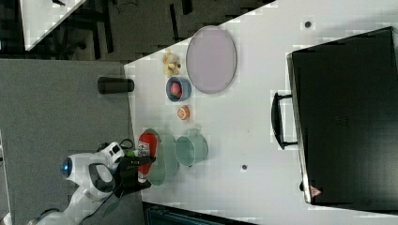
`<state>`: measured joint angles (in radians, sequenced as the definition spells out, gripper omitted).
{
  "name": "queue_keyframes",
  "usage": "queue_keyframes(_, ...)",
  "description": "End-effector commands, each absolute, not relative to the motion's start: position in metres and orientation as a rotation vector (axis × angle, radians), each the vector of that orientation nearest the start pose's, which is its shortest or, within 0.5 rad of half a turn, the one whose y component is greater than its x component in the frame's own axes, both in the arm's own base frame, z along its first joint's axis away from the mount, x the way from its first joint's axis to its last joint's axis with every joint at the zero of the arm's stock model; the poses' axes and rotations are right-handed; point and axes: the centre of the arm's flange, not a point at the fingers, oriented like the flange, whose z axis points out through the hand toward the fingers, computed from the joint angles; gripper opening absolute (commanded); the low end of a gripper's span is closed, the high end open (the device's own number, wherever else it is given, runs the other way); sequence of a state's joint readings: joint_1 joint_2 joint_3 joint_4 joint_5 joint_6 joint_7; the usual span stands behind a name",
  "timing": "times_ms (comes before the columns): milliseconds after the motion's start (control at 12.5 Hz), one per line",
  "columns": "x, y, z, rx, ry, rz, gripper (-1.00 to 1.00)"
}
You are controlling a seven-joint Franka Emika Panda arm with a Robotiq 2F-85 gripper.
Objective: Pick Ketchup from the table and place it in strainer.
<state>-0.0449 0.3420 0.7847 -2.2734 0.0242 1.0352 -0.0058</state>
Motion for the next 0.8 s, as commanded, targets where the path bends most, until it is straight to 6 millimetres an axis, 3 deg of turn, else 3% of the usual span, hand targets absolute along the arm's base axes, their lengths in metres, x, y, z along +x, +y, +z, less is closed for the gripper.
queue_keyframes(80,0.410,0.371,0.254,-2.844,0.236,0.108,0.46)
queue_keyframes(240,0.409,0.374,0.246,-2.838,0.191,0.093,0.90)
queue_keyframes(400,0.415,0.372,0.258,-2.839,0.195,0.050,1.00)
queue_keyframes(640,0.436,0.357,0.310,-2.885,0.320,-0.035,1.00)
queue_keyframes(800,0.450,0.334,0.352,-2.975,0.377,-0.057,1.00)
